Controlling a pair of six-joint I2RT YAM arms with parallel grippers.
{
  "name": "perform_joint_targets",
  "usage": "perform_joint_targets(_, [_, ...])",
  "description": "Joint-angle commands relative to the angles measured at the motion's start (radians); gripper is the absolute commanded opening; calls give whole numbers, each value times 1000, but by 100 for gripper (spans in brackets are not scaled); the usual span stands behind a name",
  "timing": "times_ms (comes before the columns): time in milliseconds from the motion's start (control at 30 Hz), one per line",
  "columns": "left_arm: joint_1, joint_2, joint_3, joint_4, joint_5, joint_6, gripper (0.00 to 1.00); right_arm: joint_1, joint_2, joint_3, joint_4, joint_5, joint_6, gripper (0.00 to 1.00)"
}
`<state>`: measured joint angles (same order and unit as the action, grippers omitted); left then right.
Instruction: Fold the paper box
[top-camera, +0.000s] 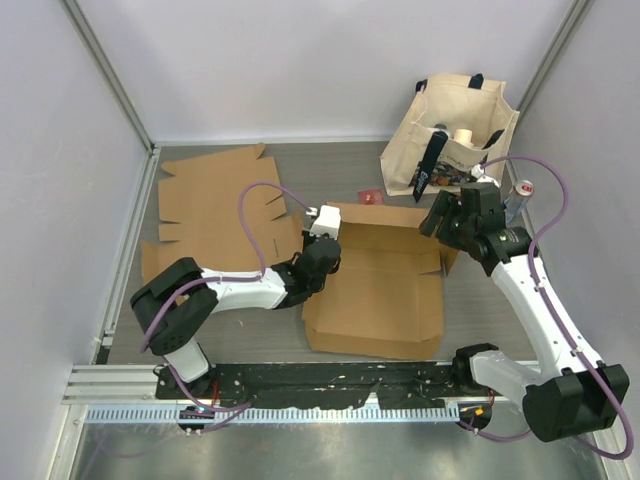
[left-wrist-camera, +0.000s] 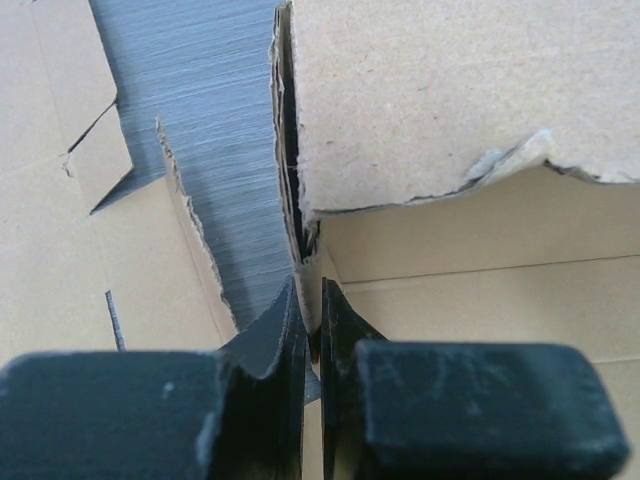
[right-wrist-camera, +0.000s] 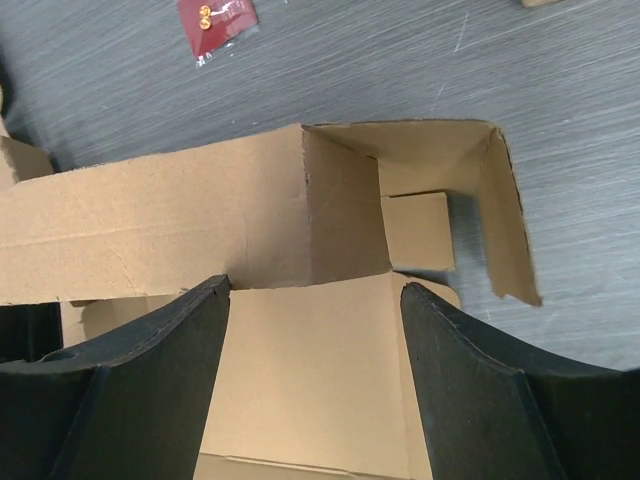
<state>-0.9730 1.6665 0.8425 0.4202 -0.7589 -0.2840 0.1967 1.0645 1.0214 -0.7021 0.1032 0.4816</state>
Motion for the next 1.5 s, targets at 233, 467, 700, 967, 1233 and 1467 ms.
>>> perform_joint_targets(233, [3,-33,-3,6,6,-47,0,-236,-92,-184,343,-461,84,74])
perform_joint_targets(467, [3,-34,-3,3,12,-52,0,-253,-103,-162,355,-484,89,77])
perform_joint_targets(700, [3,-28,4,5,30,-61,0,-253,-47,-198,423,-557,184,67])
perform_joint_targets(967, [3,-37,0,5,30,-61,0,-273,-74,-319,608,-622,403,37])
perform_joint_targets(1233, [3,-40,-3,6,38,-69,0,-322,-118,-478,822,-651,560,1])
perform_joint_targets(1467, [3,-40,3,-4,18,-93,0,-322,-77,-293,408,-525,213,54])
